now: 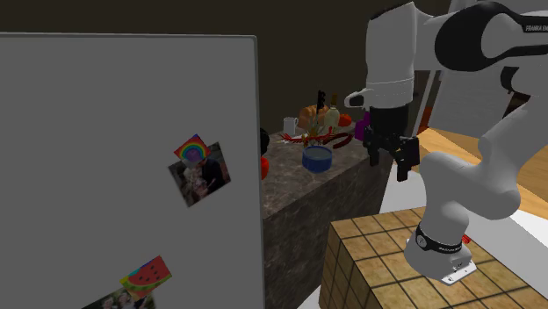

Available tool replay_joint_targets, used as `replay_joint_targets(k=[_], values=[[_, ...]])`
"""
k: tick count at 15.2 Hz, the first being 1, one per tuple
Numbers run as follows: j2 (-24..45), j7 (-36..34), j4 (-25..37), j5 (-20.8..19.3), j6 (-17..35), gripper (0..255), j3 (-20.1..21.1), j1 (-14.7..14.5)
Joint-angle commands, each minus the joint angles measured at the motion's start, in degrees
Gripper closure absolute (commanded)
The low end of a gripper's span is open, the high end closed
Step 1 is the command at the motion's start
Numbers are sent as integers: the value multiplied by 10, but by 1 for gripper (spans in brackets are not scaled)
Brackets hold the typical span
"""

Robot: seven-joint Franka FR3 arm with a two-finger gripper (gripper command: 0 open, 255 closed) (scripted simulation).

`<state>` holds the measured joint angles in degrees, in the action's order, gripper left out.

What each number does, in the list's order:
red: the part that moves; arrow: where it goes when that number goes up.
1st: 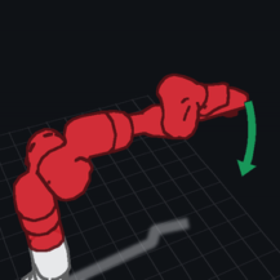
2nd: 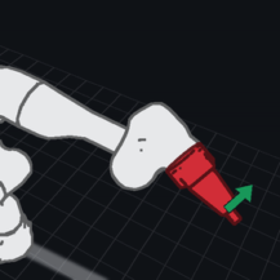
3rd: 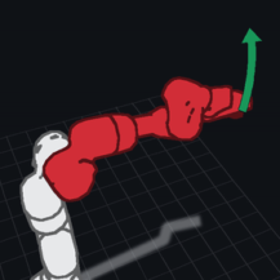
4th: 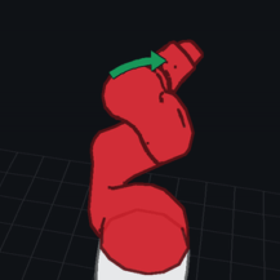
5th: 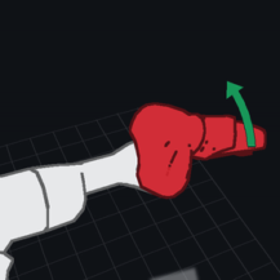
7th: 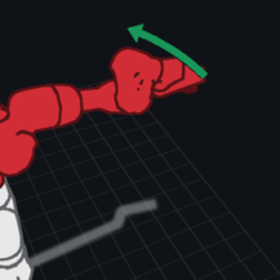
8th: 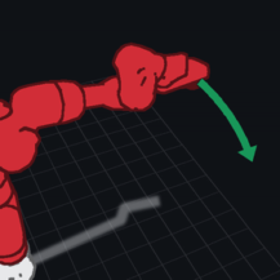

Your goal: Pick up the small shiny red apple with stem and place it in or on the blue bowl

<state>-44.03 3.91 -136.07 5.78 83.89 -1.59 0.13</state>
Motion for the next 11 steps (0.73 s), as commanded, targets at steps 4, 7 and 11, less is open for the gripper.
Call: replay_joint_targets(k=[4,7,11], values=[[19,40,-12,-33,30,0,-27,11],[44,78,-19,-65,63,0,-54,22],[88,127,-18,-102,110,0,-90,36]])
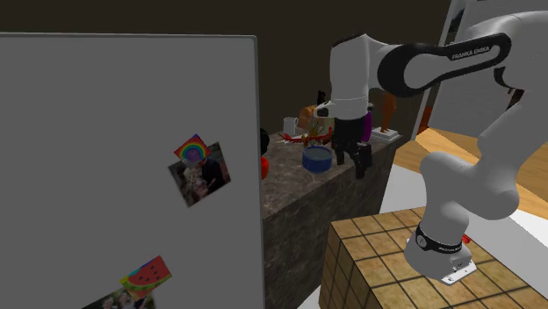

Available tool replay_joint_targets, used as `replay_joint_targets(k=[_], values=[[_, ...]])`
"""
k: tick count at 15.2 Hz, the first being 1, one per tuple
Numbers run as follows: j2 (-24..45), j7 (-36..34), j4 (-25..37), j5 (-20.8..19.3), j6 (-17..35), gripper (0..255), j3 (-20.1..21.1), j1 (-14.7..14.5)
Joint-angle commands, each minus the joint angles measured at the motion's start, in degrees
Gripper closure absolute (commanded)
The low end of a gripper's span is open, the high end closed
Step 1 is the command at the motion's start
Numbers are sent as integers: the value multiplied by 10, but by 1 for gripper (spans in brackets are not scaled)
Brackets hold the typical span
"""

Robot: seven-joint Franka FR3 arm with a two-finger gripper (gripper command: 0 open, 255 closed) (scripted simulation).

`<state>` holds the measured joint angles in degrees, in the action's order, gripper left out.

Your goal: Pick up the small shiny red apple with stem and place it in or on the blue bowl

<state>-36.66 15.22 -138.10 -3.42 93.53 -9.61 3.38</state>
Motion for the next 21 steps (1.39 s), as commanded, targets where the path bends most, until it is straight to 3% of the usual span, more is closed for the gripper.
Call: replay_joint_targets(k=[1,11,21], values=[[26,25,4,-18,25,0,-19,7],[179,141,62,-70,143,0,-104,31],[372,267,187,-44,235,0,-170,54]])
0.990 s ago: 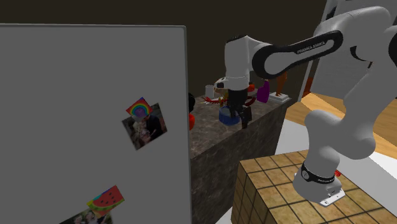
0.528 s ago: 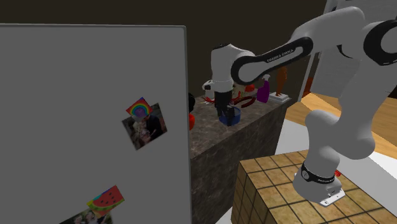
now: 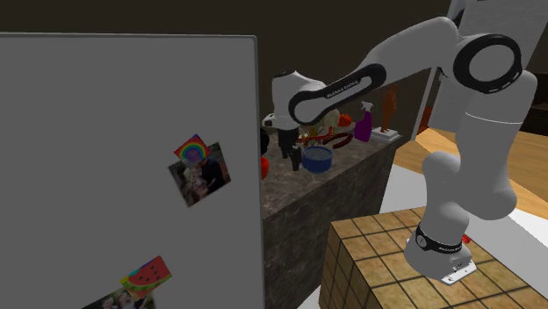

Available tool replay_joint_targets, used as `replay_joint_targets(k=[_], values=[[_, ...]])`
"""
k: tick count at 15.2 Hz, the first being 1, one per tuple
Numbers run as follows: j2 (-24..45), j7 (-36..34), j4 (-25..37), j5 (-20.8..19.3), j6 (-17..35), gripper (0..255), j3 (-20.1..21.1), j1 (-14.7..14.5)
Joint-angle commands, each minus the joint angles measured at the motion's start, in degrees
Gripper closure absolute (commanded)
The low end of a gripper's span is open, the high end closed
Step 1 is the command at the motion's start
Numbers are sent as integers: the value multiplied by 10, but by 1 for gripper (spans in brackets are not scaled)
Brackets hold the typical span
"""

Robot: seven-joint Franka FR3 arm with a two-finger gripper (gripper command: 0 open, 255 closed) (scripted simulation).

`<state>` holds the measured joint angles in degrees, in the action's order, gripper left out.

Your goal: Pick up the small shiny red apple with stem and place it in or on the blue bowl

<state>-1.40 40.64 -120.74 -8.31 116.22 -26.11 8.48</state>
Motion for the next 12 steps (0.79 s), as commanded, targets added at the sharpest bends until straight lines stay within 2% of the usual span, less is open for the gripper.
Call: replay_joint_targets(k=[1,6,12], values=[[40,26,30,12,14,0,-9,7],[147,91,123,54,36,0,-18,37],[275,154,263,102,37,0,-10,90]])
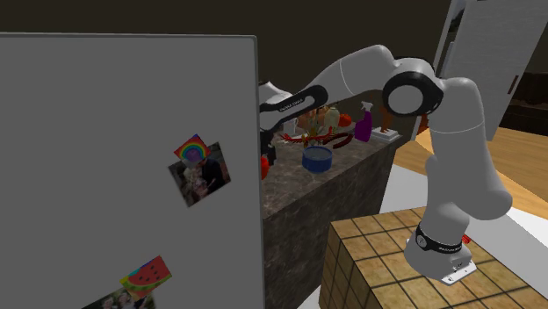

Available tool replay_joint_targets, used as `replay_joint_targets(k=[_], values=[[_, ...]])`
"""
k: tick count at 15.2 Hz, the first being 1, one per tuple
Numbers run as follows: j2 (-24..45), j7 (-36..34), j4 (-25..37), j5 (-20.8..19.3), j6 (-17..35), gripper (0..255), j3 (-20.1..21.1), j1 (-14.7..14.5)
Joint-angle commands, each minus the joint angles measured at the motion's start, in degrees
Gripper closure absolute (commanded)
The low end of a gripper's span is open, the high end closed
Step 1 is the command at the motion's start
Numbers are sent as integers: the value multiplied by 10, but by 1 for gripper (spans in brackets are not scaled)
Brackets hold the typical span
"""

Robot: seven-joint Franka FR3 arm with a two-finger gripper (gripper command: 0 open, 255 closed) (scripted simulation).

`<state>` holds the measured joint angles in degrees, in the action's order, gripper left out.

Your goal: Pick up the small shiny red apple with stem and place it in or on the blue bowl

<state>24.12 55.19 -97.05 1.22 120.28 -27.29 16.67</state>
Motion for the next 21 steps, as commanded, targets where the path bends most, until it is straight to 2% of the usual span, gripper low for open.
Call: replay_joint_targets(k=[1,8,16,17,21], values=[[23,9,23,8,2,0,3,10],[47,16,5,18,43,0,8,19],[47,16,6,18,43,0,8,19],[47,16,6,18,43,255,8,19],[47,16,6,18,43,255,8,19]])
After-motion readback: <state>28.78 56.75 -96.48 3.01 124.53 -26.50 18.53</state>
